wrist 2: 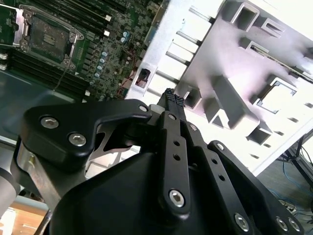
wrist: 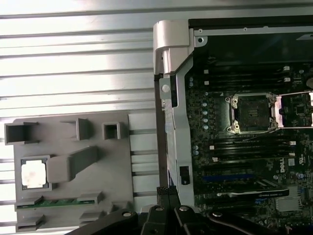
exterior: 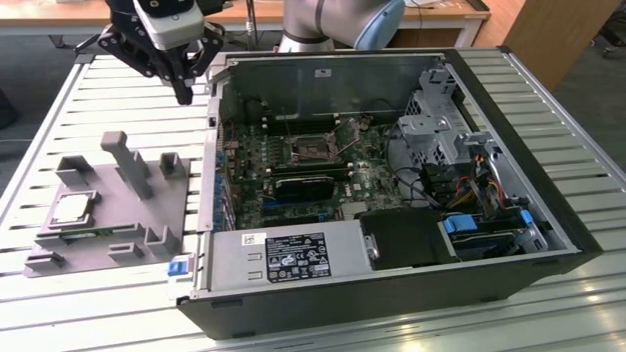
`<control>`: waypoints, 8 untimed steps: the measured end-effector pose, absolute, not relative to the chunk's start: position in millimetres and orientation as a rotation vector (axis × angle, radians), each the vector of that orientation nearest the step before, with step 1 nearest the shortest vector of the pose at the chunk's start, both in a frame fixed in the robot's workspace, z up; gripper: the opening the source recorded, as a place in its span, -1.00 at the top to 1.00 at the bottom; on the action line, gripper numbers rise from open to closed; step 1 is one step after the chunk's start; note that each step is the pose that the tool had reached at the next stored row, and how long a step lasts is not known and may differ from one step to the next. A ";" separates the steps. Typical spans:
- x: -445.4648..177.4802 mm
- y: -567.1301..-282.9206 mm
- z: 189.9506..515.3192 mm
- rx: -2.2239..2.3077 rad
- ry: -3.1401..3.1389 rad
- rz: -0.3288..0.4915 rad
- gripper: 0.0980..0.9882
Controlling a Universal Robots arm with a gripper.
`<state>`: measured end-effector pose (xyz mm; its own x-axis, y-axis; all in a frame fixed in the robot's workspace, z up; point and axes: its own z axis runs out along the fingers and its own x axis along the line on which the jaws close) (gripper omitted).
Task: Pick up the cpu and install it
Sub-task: 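Reach for the cpu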
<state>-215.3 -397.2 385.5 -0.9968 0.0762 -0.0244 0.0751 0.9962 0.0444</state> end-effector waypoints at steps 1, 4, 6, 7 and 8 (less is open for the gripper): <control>-216.2 -397.2 385.4 0.118 3.113 0.068 0.98; -218.5 -397.1 385.1 0.118 3.113 0.068 0.98; -220.0 -397.1 384.8 0.118 3.113 0.068 0.98; -220.8 -397.1 384.6 0.118 3.113 0.068 0.98; -221.5 -397.1 384.5 0.118 3.113 0.068 0.98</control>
